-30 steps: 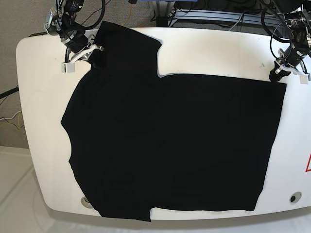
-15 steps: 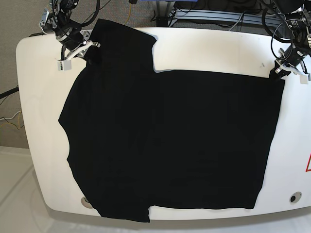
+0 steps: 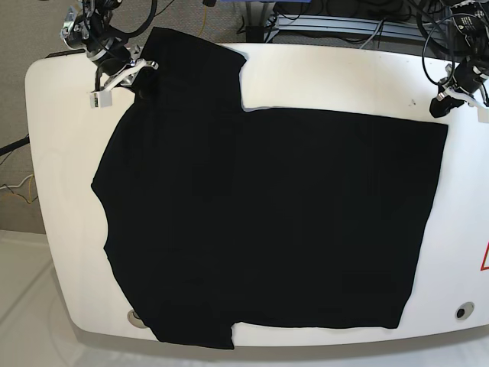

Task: Fold the T-shirt properly
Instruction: 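Hold the shirt edge with both grippers and pull it taut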

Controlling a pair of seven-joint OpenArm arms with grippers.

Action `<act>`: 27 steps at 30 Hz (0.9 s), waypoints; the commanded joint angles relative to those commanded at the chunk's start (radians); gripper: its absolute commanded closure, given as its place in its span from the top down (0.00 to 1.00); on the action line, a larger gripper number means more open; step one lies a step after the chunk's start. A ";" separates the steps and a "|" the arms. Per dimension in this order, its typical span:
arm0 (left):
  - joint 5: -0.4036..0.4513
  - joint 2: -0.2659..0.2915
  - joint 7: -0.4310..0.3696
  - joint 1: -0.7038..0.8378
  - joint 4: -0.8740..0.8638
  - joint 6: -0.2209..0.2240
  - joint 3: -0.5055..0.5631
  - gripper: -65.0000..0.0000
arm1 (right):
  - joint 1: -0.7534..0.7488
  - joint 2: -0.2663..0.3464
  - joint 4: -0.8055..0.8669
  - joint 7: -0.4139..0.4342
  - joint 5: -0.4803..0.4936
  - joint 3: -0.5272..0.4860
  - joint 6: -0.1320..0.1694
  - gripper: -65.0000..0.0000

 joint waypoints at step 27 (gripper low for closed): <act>0.025 -0.003 0.014 -0.056 -0.063 -0.013 0.023 0.38 | 0.006 0.006 -0.014 0.003 -0.006 0.002 0.000 0.00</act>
